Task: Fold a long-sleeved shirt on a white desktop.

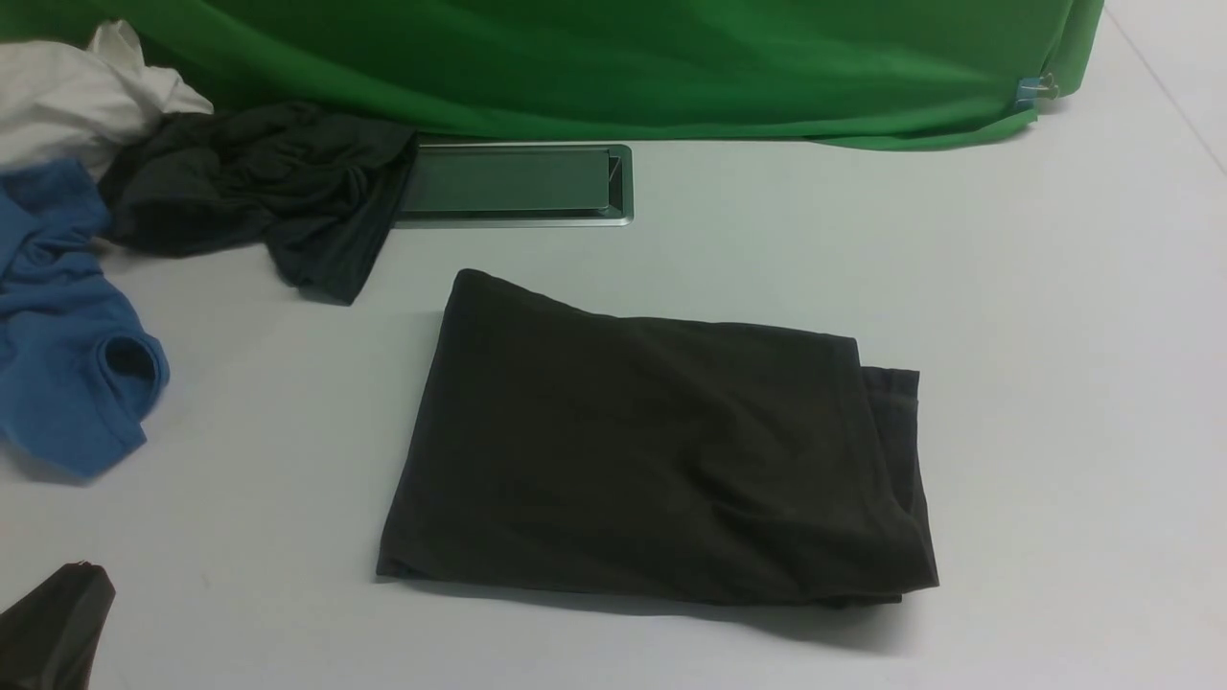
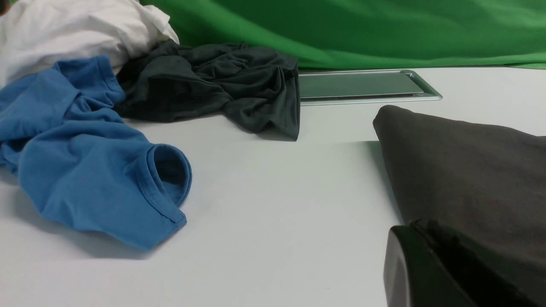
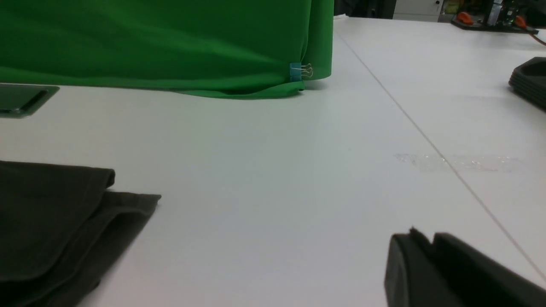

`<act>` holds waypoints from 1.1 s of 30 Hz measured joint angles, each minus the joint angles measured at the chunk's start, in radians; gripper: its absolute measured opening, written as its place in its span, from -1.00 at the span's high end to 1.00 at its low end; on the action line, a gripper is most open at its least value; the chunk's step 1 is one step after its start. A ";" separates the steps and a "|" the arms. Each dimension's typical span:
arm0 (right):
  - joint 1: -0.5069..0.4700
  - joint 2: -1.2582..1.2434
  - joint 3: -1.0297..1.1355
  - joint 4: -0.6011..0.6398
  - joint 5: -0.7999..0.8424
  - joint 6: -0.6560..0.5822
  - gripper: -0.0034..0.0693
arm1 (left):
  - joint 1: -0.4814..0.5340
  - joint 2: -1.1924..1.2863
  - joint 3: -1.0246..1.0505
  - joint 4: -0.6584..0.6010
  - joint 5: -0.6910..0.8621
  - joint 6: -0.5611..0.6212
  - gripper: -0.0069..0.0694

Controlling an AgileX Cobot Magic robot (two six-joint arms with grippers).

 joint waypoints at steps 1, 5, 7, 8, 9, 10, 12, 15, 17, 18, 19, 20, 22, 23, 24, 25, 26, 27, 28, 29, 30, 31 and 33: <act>0.000 0.000 0.000 0.000 0.000 0.000 0.64 | 0.000 0.000 0.000 0.000 0.000 0.000 0.77; 0.000 0.000 0.000 0.000 0.000 0.000 0.61 | 0.000 0.000 0.000 0.000 0.000 0.000 0.77; 0.000 0.000 0.000 0.000 0.000 0.000 0.61 | 0.000 0.000 0.000 0.000 0.000 0.000 0.77; 0.000 0.000 0.000 0.000 0.000 0.000 0.59 | 0.000 0.000 0.000 0.000 0.000 0.000 0.77; 0.000 0.000 0.000 0.000 0.000 0.000 0.59 | 0.000 0.000 0.000 0.000 0.000 0.000 0.77; 0.000 0.000 0.000 0.000 0.000 0.000 0.58 | 0.000 0.000 0.000 0.000 0.000 0.000 0.77; 0.000 0.000 0.000 0.000 0.000 0.000 0.56 | 0.000 0.000 0.000 0.000 0.000 0.000 0.77; 0.000 0.000 0.000 0.000 0.000 0.000 0.55 | 0.000 0.000 0.000 0.000 0.000 0.000 0.77; 0.000 0.000 0.000 0.000 0.000 0.000 0.53 | 0.000 0.000 0.000 0.000 0.000 0.000 0.77; 0.000 0.000 0.000 0.000 0.000 0.000 0.52 | 0.000 0.000 0.000 0.000 0.000 0.000 0.77; 0.000 0.000 0.000 0.000 0.000 0.000 0.51 | 0.000 0.000 0.000 0.000 0.000 0.000 0.77; 0.000 0.000 0.000 0.000 0.000 0.000 0.50 | 0.000 0.000 0.000 0.000 0.000 0.000 0.77; 0.000 0.000 0.000 0.000 0.000 0.000 0.49 | 0.000 0.000 0.000 0.000 0.000 0.000 0.77; 0.000 0.000 0.000 0.000 0.000 0.000 0.47 | 0.000 0.000 0.000 0.000 0.000 0.000 0.77; 0.000 0.000 0.000 0.000 0.000 0.000 0.46 | 0.000 0.000 0.000 0.000 0.000 0.000 0.77; 0.000 0.000 0.000 0.000 0.000 0.000 0.45 | 0.000 0.000 0.000 0.000 0.000 0.000 0.77; 0.000 0.000 0.000 0.000 0.000 0.000 0.45 | 0.000 0.000 0.000 0.000 0.000 0.000 0.77; 0.000 0.000 0.000 0.000 0.000 0.000 0.43 | 0.000 0.000 0.000 0.000 0.000 0.000 0.77; 0.000 0.000 0.000 0.000 0.000 0.000 0.43 | 0.000 0.000 0.000 0.000 0.000 0.000 0.77; 0.000 0.000 0.000 0.000 0.000 0.000 0.42 | 0.000 0.000 0.000 0.000 0.000 0.000 0.77; 0.000 0.000 0.000 0.000 0.000 0.000 0.41 | 0.000 0.000 0.000 0.000 0.000 0.000 0.77; 0.000 0.000 0.000 0.000 0.000 0.000 0.40 | 0.000 0.000 0.000 0.000 0.000 0.000 0.77; 0.000 -0.001 0.000 0.000 0.000 0.000 0.38 | 0.000 0.000 0.000 0.000 0.000 0.000 0.77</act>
